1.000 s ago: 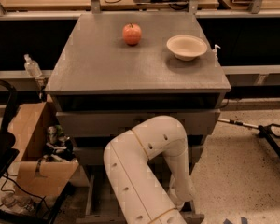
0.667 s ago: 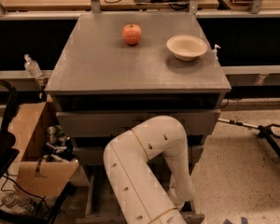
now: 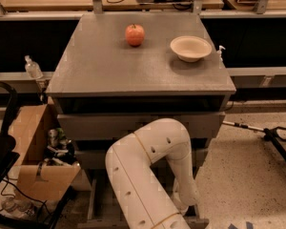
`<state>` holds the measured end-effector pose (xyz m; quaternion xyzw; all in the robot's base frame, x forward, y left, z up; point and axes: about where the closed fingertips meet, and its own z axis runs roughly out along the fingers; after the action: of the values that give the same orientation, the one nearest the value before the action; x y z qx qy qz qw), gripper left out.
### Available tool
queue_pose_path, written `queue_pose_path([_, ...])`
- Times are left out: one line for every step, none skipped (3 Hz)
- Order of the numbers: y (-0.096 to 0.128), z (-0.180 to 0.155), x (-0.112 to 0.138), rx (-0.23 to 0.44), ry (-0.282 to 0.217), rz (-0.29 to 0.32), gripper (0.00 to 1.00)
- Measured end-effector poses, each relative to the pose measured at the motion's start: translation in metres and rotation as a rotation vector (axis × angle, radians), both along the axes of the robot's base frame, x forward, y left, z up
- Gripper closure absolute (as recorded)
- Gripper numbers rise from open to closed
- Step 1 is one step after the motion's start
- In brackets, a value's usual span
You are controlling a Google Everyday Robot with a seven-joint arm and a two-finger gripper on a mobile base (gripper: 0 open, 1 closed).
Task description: Open bottom drawer
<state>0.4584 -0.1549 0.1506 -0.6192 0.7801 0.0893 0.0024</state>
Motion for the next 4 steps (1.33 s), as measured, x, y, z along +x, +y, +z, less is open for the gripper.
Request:
queue_pose_path([0.0000, 0.0000, 0.0002, 0.000, 0.000, 0.000, 1.00])
queue_pose_path([0.0000, 0.0000, 0.0002, 0.000, 0.000, 0.000, 1.00])
queue_pose_path([0.0000, 0.0000, 0.0002, 0.000, 0.000, 0.000, 1.00])
queue_pose_path([0.0000, 0.0000, 0.0002, 0.000, 0.000, 0.000, 1.00])
